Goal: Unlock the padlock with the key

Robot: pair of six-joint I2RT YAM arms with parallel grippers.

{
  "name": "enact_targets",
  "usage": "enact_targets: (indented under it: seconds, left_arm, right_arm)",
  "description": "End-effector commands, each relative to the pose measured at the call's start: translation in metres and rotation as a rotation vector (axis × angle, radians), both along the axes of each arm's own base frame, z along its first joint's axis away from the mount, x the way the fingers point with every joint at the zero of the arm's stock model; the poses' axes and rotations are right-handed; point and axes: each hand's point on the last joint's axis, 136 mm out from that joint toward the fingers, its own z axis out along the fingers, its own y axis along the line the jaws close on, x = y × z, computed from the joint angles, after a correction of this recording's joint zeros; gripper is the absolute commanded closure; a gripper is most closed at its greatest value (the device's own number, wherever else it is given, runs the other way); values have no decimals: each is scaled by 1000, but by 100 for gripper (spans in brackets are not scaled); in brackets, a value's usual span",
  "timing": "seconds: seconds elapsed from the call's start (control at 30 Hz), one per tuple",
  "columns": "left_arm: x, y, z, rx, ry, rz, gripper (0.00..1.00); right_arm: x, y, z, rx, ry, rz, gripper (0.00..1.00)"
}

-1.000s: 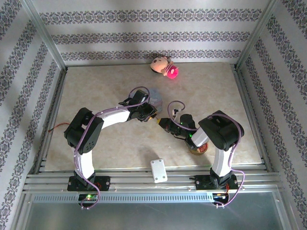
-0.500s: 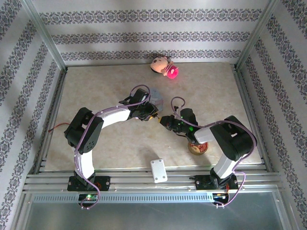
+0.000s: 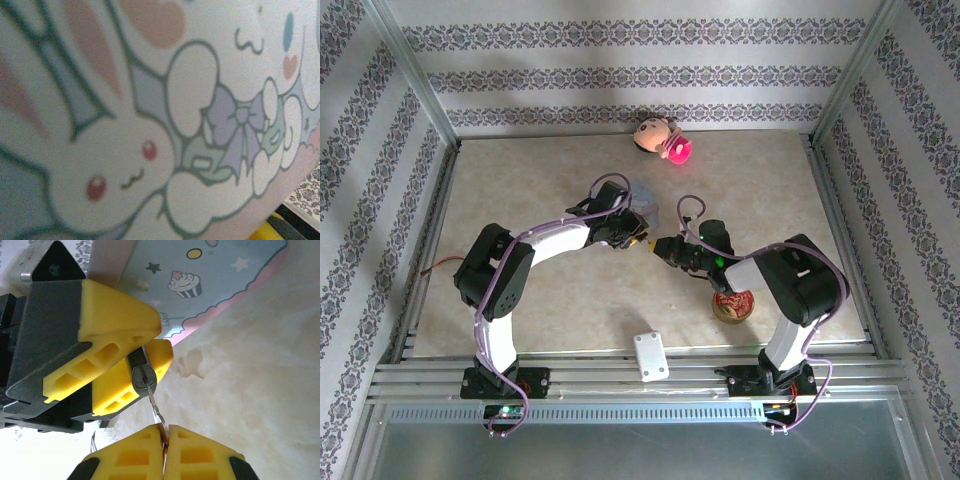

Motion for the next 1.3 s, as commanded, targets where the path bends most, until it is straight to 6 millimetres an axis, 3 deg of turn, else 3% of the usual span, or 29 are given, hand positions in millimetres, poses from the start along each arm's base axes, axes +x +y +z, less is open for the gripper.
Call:
enact_targets:
  seconds: [0.0, 0.17, 0.43, 0.67, 0.87, 1.27]
  left_arm:
    - [-16, -38, 19, -109, 11, -144, 100]
    - [-20, -40, 19, -116, 18, -173, 100]
    - [-23, -45, 22, -147, 19, -209, 100]
    - [-30, -38, 24, -96, 30, -253, 100]
    - [-35, -32, 22, -65, 42, -259, 100]
    - [-40, -25, 12, -29, 58, -258, 100]
  right_arm:
    - [16, 24, 64, 148, -240, 97, 100]
    - [24, 19, 62, 146, -264, 104, 100]
    - [18, 19, 70, 172, -345, 203, 100]
    - [37, -2, 64, 139, -317, 106, 100]
    - [50, -9, 61, 114, -295, 26, 100]
    - [58, -15, 81, 101, -311, -28, 100]
